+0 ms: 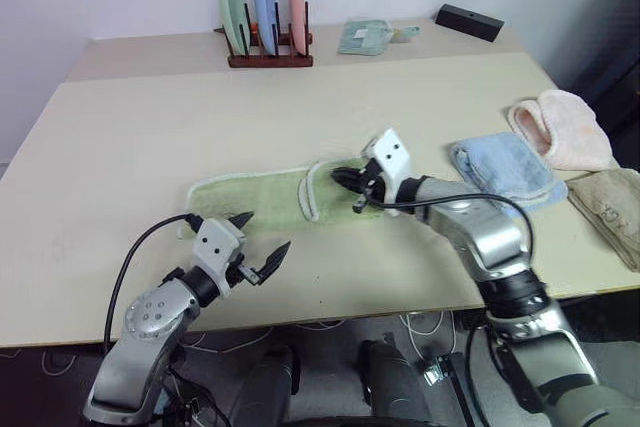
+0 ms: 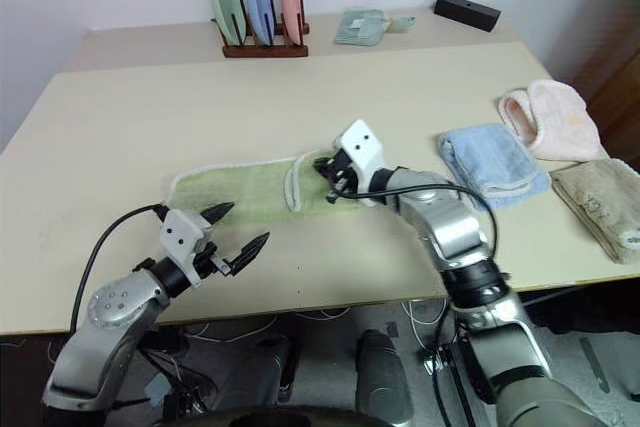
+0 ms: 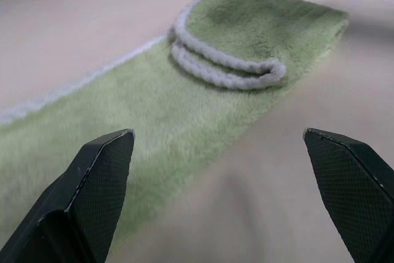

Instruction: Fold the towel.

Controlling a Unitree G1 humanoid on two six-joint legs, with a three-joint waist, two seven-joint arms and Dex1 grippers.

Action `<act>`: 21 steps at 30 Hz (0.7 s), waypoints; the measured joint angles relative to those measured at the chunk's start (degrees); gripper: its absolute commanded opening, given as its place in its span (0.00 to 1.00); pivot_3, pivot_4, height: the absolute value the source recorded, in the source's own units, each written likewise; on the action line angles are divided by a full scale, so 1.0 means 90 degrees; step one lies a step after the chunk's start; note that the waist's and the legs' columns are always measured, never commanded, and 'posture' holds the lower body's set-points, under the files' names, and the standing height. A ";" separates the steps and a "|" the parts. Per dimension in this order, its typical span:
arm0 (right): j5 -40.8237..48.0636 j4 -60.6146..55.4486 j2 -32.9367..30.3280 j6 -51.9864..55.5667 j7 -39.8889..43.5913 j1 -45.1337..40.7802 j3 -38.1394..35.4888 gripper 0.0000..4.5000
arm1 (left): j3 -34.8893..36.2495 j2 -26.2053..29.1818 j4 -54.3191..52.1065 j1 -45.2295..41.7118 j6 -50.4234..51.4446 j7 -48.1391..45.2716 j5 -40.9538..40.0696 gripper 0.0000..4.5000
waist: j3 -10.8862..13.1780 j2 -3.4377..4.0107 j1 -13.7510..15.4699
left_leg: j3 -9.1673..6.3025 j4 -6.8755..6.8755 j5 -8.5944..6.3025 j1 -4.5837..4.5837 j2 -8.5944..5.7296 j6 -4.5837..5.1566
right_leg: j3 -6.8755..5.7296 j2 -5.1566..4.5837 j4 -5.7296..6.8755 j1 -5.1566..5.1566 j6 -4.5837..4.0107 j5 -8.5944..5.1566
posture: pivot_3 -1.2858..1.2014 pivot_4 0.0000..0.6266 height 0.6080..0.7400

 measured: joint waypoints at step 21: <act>-0.0581 -0.0370 -0.0621 -0.1655 0.1777 -0.0332 0.0072 0.99 | 0.1977 -0.2190 -0.1187 0.1180 0.2391 0.2725 -0.2865 1.00 | -0.0006 -0.0014 0.0027 | -0.0008 0.0008 -0.0001 0.0001 0.0006 -0.0002 | -0.0004 -0.0001 -0.0001 0.0009 -0.0002 -0.0001 | 0.52 0.24 0.97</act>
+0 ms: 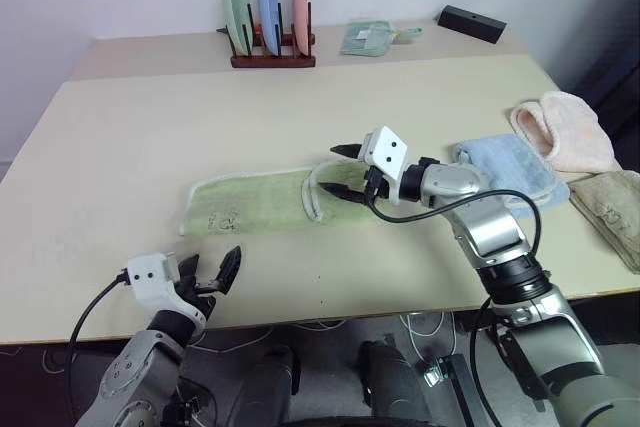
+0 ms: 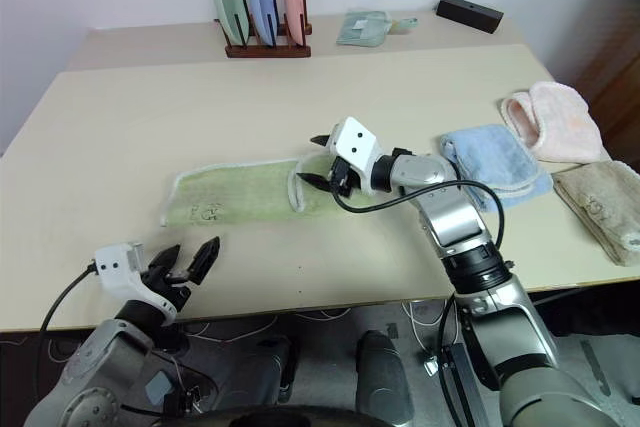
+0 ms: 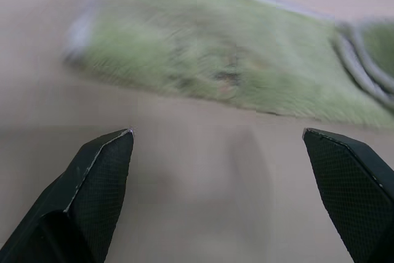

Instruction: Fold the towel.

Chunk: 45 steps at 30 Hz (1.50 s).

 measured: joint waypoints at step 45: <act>0.0009 -0.1505 -0.0242 0.0718 0.0267 0.0698 0.0165 1.00 | -0.0152 0.3643 0.0599 -0.3263 0.0309 0.0257 -0.2195 0.01 | -0.0002 -0.0020 0.0126 | 0.0008 -0.0001 0.0003 0.0002 -0.0011 -0.0024 | 0.0005 0.0008 -0.0005 0.0001 -0.0011 0.0002 | 0.52 0.24 0.97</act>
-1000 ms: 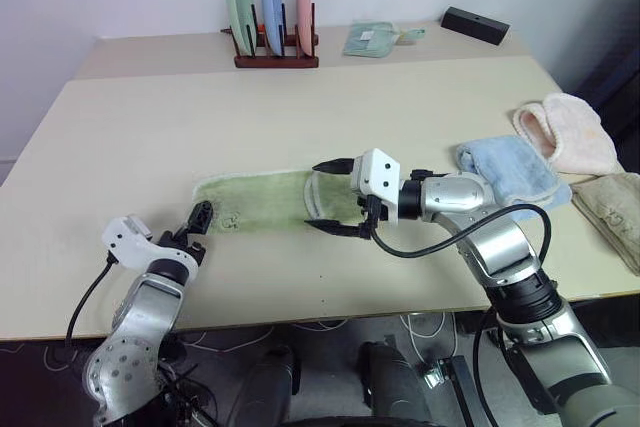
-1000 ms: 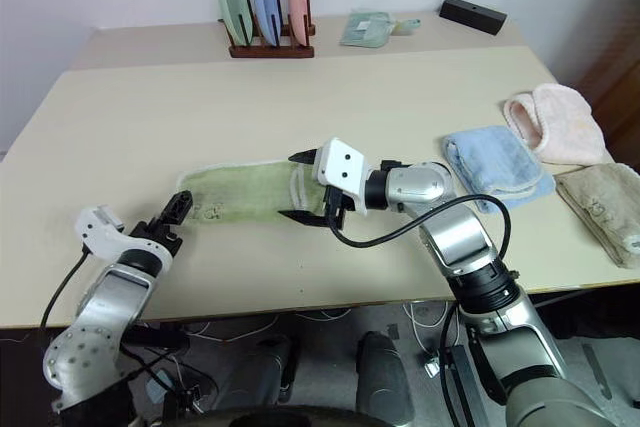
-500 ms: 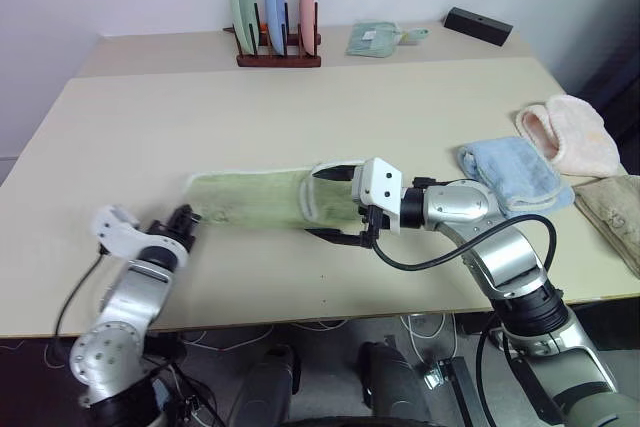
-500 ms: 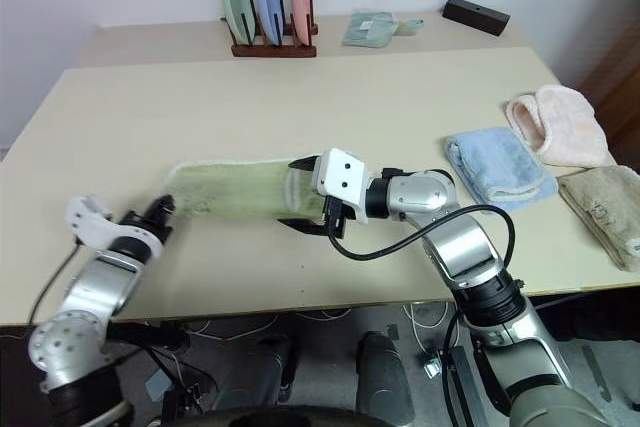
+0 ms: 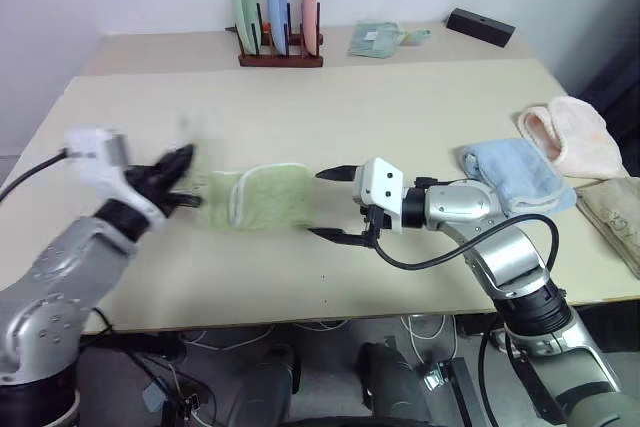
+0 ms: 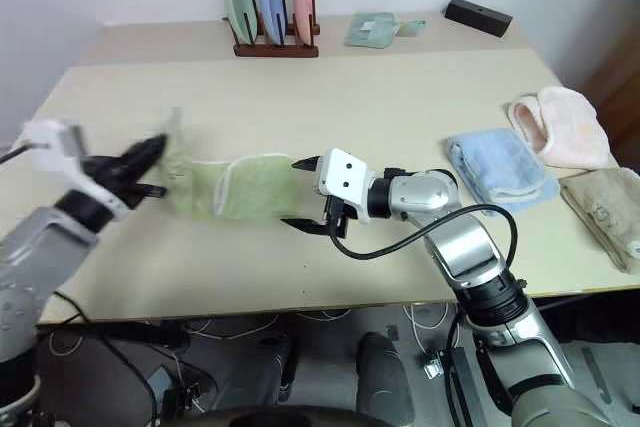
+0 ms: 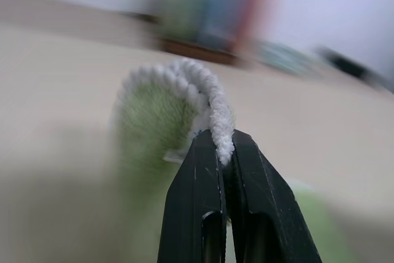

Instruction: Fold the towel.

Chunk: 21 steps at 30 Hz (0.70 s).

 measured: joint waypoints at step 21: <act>-0.0142 -0.0017 -0.0175 0.0034 -0.0405 0.0255 -0.0026 1.00 | -0.2188 -0.0488 0.0398 -0.0201 0.0308 -0.1373 0.2231 0.44 | 0.0003 -0.0002 -0.0132 | -0.0003 -0.0003 0.0000 -0.0002 0.0007 0.0001 | 0.0001 0.0003 0.0003 -0.0006 0.0005 0.0002 | 0.52 0.24 0.97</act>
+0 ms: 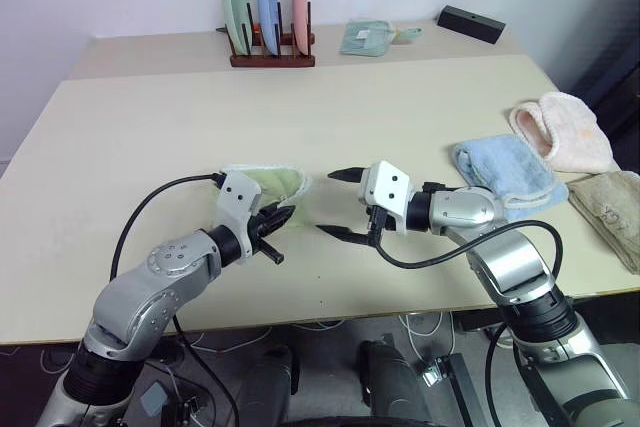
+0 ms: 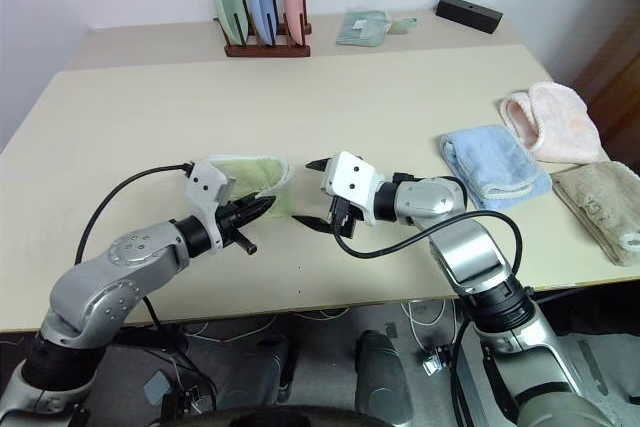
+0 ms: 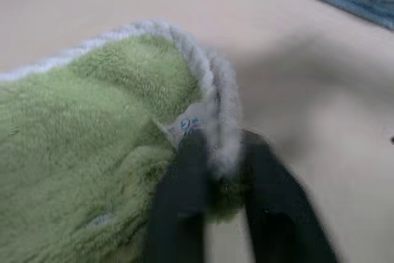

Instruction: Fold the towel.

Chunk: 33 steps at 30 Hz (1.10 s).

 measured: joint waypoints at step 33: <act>-0.0638 0.3074 0.2742 0.0559 -0.1763 -0.0863 0.0739 0.02 | 0.1039 -0.0681 0.1662 0.0534 -0.1086 -0.0300 0.1460 0.00 | -0.0010 0.0006 -0.0042 | -0.0002 -0.0005 0.0002 0.0007 0.0000 -0.0011 | 0.0001 0.0007 0.0022 -0.0013 -0.0003 0.0005 | 0.52 0.24 0.97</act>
